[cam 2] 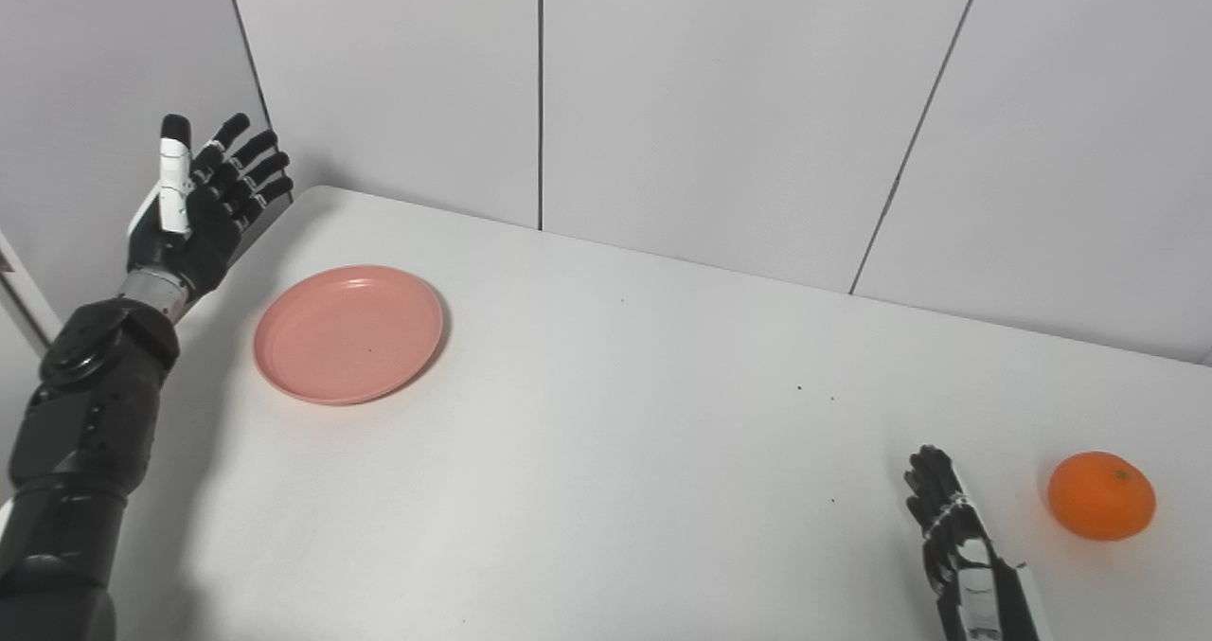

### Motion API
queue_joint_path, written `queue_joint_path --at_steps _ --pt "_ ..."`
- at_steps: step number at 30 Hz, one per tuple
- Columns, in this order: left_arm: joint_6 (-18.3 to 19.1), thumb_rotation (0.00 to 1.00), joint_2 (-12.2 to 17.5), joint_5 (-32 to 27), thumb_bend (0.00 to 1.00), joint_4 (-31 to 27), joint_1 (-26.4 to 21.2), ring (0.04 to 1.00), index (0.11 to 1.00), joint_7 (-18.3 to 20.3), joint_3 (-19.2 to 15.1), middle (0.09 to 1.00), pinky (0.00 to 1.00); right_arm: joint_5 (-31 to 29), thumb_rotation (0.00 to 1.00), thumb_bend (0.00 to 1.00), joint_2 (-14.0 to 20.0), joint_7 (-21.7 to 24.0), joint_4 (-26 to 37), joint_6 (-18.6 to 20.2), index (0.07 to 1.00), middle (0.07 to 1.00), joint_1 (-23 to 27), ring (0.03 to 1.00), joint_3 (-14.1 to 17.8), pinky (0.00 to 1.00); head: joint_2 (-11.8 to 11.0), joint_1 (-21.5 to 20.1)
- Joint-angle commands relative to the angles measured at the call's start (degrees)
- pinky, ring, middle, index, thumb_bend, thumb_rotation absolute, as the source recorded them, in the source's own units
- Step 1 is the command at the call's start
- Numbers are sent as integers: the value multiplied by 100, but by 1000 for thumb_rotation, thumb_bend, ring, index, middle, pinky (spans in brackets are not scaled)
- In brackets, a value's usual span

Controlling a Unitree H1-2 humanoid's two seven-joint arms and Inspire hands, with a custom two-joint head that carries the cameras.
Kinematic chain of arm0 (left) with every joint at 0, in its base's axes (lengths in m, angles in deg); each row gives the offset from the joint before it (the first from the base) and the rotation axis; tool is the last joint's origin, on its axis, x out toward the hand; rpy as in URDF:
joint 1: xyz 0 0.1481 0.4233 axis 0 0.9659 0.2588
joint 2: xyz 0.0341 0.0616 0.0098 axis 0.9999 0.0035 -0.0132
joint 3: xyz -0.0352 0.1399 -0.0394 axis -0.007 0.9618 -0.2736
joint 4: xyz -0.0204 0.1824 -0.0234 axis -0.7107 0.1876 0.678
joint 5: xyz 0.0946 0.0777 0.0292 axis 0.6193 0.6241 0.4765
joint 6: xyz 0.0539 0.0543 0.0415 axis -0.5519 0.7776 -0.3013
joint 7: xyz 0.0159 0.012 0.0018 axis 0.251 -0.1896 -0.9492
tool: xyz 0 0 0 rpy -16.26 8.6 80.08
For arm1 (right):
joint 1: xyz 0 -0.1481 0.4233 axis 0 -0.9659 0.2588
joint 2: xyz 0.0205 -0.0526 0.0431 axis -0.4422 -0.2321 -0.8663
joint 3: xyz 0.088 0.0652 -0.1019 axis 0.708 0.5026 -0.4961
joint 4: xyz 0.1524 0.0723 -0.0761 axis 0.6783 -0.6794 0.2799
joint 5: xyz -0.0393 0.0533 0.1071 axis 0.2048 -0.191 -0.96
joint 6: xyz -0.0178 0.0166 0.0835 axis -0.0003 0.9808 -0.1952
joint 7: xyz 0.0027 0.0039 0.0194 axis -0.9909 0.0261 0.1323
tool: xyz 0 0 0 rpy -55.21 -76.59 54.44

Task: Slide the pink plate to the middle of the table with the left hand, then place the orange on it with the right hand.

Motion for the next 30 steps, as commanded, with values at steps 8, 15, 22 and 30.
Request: queue_joint_path --at_steps 8,15,22,30 --pt "-526 882 339 217 1000 366 -280 900 959 232 71 909 911 -11 1000 814 -169 17 -529 -54 935 952 -369 967 -131 1000 43 -23" --pt "-698 901 247 342 1000 688 -173 890 978 334 178 916 872 3 1000 826 -168 1 -521 -15 928 948 -371 955 -125 1000 51 -41" --pt "-879 904 218 431 1000 1029 -152 881 975 284 217 908 868 -10 1000 830 -153 9 -456 44 927 948 -402 956 -134 1000 88 -49" --pt "-1234 867 277 394 1000 1730 -216 840 930 552 209 873 806 7 1000 819 -148 -2 -499 46 927 948 -371 951 -132 1000 87 -55"
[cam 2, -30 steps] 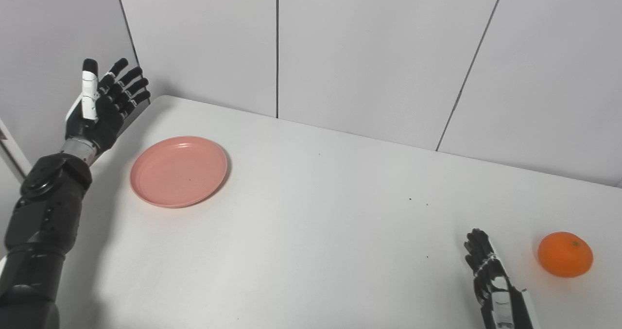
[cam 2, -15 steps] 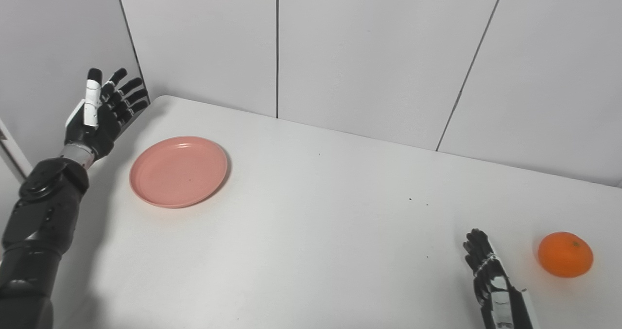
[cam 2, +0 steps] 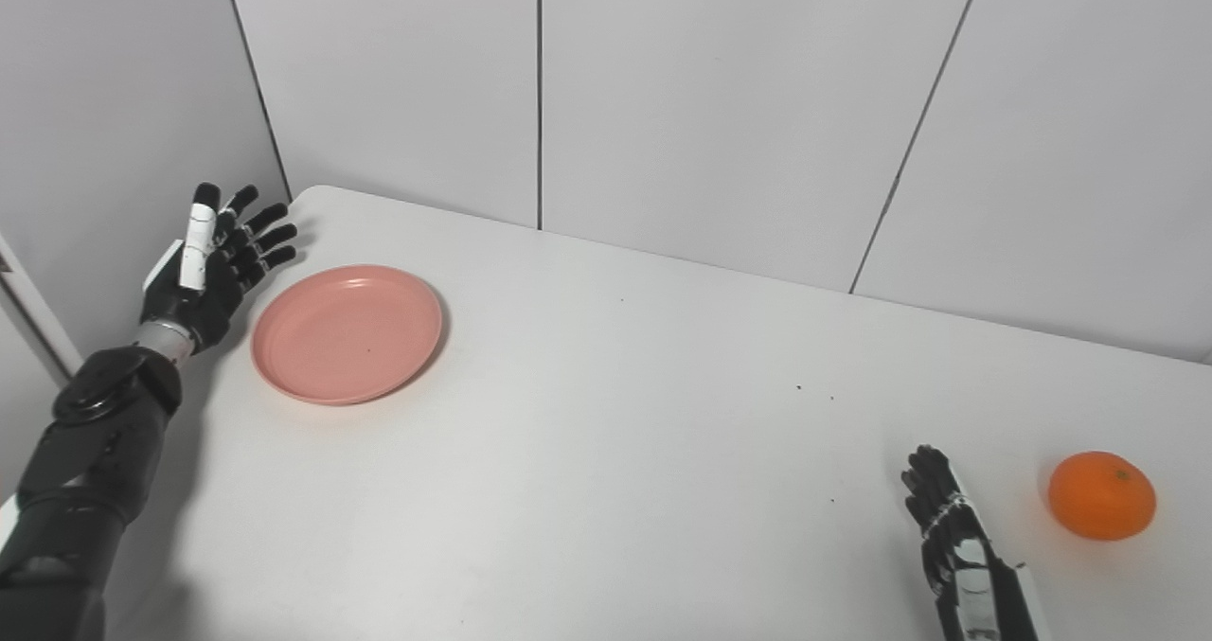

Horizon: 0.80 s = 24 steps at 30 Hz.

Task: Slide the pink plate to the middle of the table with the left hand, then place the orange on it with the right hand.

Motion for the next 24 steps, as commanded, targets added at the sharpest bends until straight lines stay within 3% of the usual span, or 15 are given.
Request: queue_joint_path --at_steps 1,8,14,20,24 --pt "-395 862 179 -47 1000 114 -261 840 933 242 -31 878 800 -19 1000 815 -152 8 -550 35 927 947 -348 950 -117 1000 8 -2" --pt "-681 852 186 -146 1000 808 -342 791 915 576 -92 852 735 -31 1000 813 -150 14 -526 61 924 947 -360 949 -123 1000 38 -11" --pt "-908 852 200 -84 1000 1202 -415 794 926 685 -41 840 744 -19 1000 810 -144 21 -549 42 924 950 -350 949 -130 1000 49 -6" --pt "-1073 876 85 -71 1000 1304 -396 793 909 716 71 823 740 -6 1000 805 -146 21 -547 33 922 946 -344 945 -141 1000 64 -19" --pt "-912 885 -54 -146 1000 972 -275 814 910 641 96 846 756 10 1000 807 -169 -5 -521 54 922 947 -353 946 -146 1000 88 -47"
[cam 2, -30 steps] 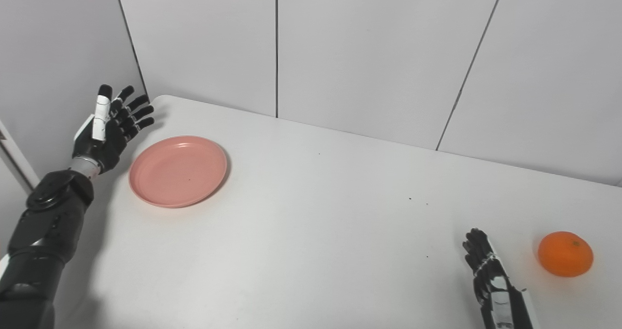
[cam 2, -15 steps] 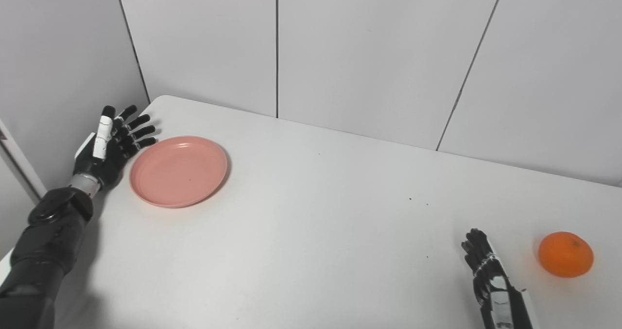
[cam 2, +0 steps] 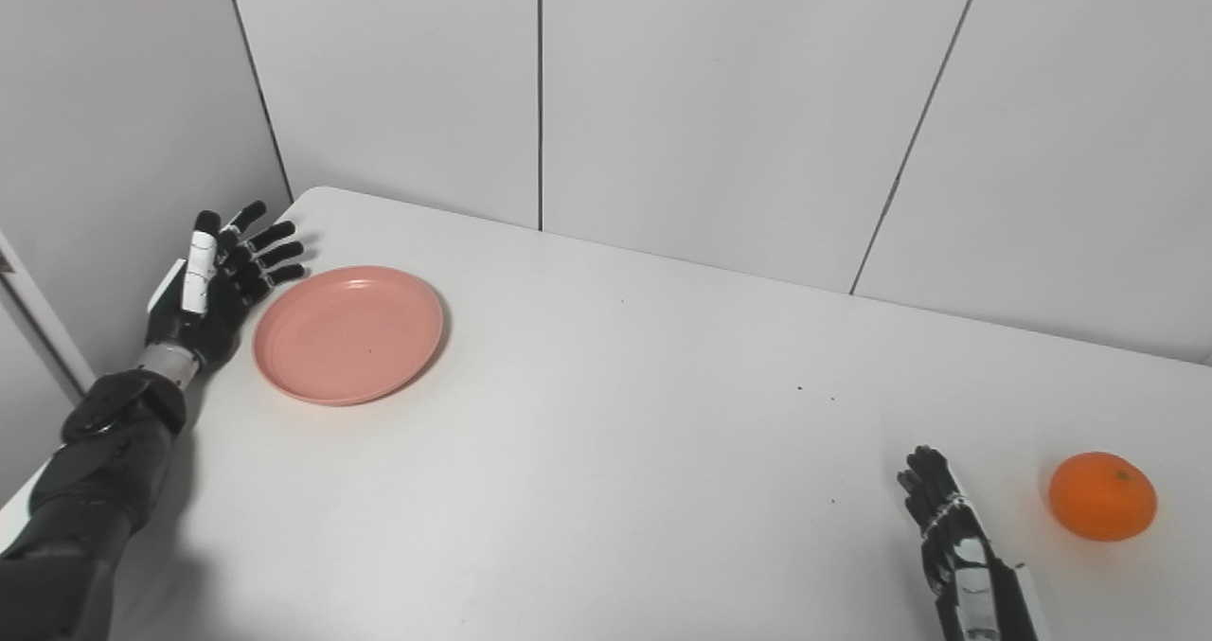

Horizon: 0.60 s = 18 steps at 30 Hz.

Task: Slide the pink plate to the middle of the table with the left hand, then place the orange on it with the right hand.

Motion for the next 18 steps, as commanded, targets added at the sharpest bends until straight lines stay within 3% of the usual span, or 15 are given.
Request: queue_joint_path --at_steps 1,5,12,18 --pt "146 895 -88 -38 1000 -196 -4 828 921 75 22 862 763 2 1000 809 -177 -8 -521 52 923 947 -353 945 -137 1000 9 -3" --pt "677 890 -275 -262 1000 -802 167 880 942 19 -39 907 839 17 1000 807 -195 -27 -499 83 914 941 -347 938 -145 1000 9 -17" --pt "1292 915 -434 -430 982 -1550 347 905 940 -198 -139 914 867 31 1000 813 -208 -32 -490 92 915 943 -340 939 -162 1000 4 -27" --pt "2181 883 -639 -917 966 -2201 428 929 947 -464 -450 931 922 42 1000 810 -208 -18 -450 114 919 949 -357 946 -161 1000 28 -36"
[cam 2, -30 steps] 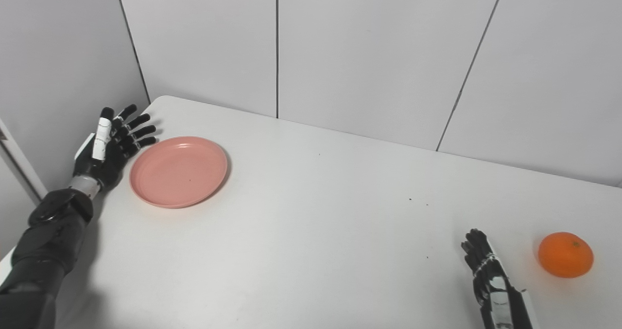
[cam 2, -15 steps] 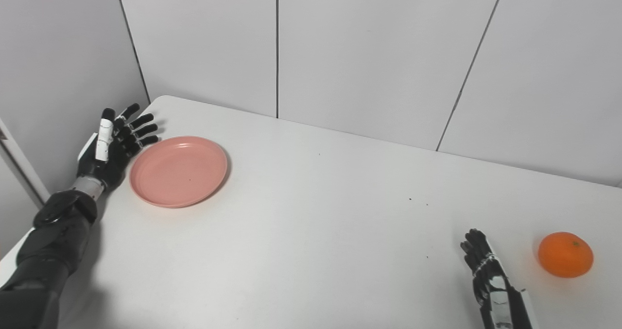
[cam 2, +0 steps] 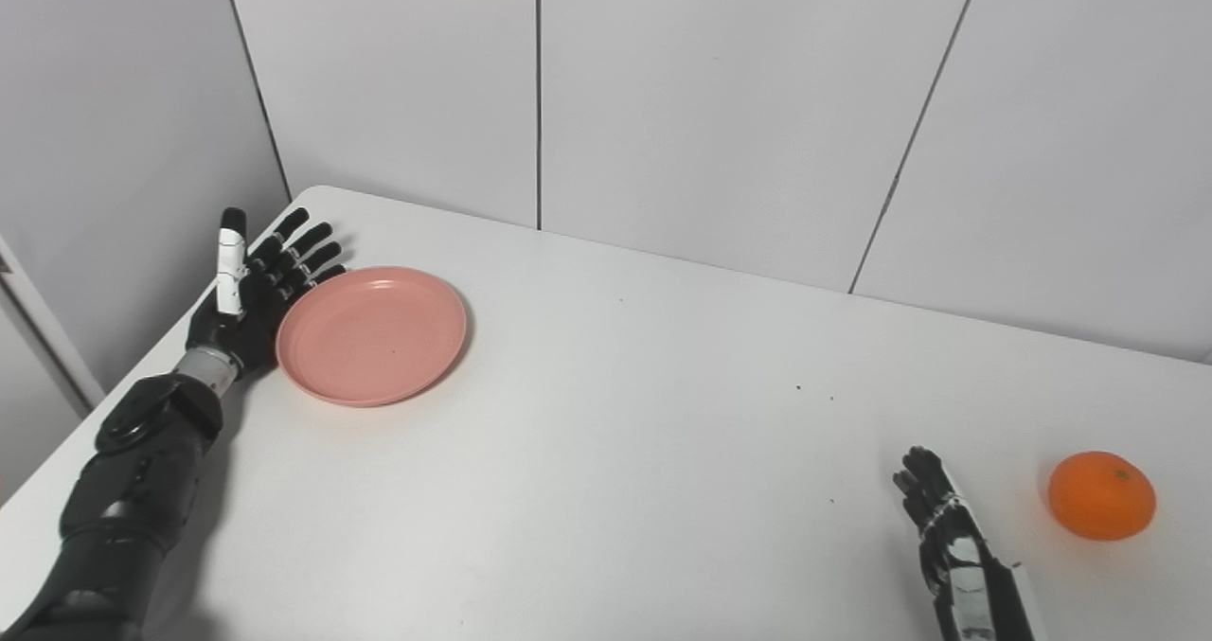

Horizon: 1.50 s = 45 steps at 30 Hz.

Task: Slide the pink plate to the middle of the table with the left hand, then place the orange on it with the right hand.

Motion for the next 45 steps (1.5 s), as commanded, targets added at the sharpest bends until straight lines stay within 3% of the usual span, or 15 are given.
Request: queue_joint_path --at_steps 1,4,8,13,19,27,31,37,45 --pt "273 882 -6 -176 964 -205 -99 926 949 -86 -93 929 921 -48 1000 811 -201 -8 -471 74 919 949 -357 947 -143 1000 1 0" --pt "617 880 -95 -406 957 -336 -97 913 961 -144 -224 930 914 -52 1000 817 -202 -6 -488 66 918 950 -352 949 -133 1000 1 0" --pt "798 947 -172 -508 921 -390 -81 953 966 -149 -277 954 967 -52 1000 815 -195 0 -480 75 915 945 -356 946 -134 1000 22 -7" --pt "858 934 -205 -608 926 -243 -72 951 1000 3 -263 954 978 -52 1000 815 -187 9 -440 93 917 948 -364 947 -141 1000 44 -19" --pt "772 890 -230 -594 961 -15 -76 896 972 78 -219 900 866 -35 1000 810 -189 -7 -423 103 918 949 -369 946 -138 1000 59 -30" --pt "725 932 -296 -535 919 -7 -13 904 998 104 -167 968 865 -18 1000 815 -190 -13 -409 126 912 948 -369 946 -146 1000 85 -43" --pt "890 950 -403 -518 904 -452 140 898 982 -59 -104 944 850 5 1000 819 -212 -35 -352 142 910 946 -386 945 -157 1000 105 -80" --pt "878 969 -399 -545 893 -445 220 881 979 59 -19 910 826 13 1000 820 -217 -42 -342 123 912 944 -385 940 -161 1000 120 -92" --pt "1286 964 -567 -637 882 -1107 448 881 943 -182 42 898 811 3 1000 819 -221 -43 -316 144 917 946 -386 941 -169 1000 144 -109"
